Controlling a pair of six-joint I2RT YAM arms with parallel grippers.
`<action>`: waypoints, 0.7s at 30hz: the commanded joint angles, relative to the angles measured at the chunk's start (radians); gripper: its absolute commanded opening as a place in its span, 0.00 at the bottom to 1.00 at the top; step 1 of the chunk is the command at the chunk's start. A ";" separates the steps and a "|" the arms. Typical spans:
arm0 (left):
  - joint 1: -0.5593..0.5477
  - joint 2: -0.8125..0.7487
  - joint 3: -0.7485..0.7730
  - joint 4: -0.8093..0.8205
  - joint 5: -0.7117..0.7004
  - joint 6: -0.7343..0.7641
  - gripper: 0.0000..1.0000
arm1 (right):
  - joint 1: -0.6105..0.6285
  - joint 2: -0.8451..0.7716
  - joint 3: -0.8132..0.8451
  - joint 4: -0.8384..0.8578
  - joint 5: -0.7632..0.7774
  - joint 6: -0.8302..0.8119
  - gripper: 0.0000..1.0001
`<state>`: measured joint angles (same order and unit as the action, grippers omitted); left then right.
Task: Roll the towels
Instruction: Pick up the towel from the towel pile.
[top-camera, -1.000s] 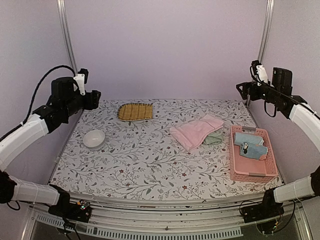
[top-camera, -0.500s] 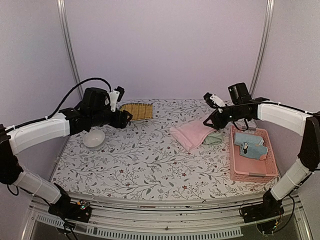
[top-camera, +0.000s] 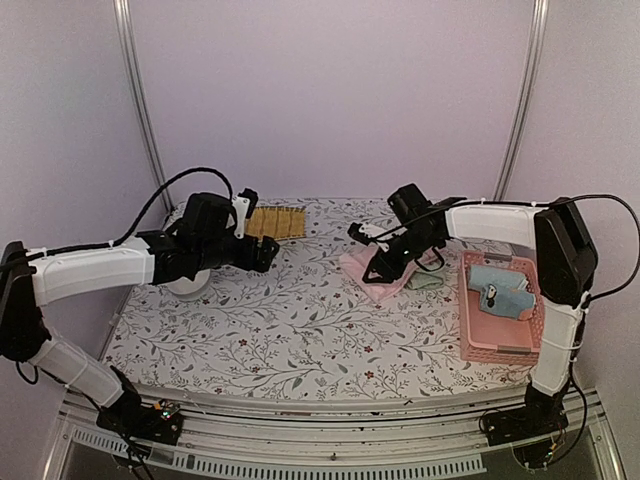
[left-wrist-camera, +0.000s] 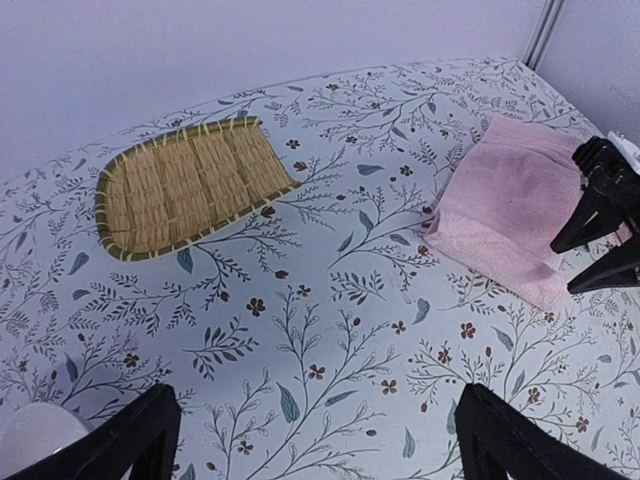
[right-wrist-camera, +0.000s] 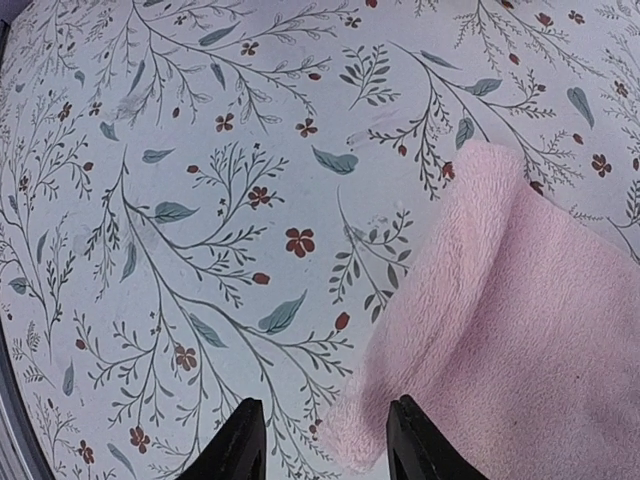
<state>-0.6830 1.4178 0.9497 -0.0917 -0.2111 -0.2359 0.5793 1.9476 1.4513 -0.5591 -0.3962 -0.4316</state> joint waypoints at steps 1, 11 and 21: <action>-0.015 -0.030 0.007 0.063 -0.036 -0.017 0.98 | -0.023 0.057 0.114 -0.070 0.043 0.002 0.43; 0.006 0.070 0.076 0.057 -0.250 0.028 0.99 | -0.304 0.070 0.191 -0.099 0.113 0.146 0.47; 0.004 0.089 0.098 0.066 0.068 -0.013 0.70 | -0.454 0.133 0.218 -0.173 0.092 0.169 0.52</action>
<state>-0.6815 1.5040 1.0245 -0.0414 -0.3000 -0.2413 0.1413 2.0377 1.6394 -0.6811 -0.2722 -0.2806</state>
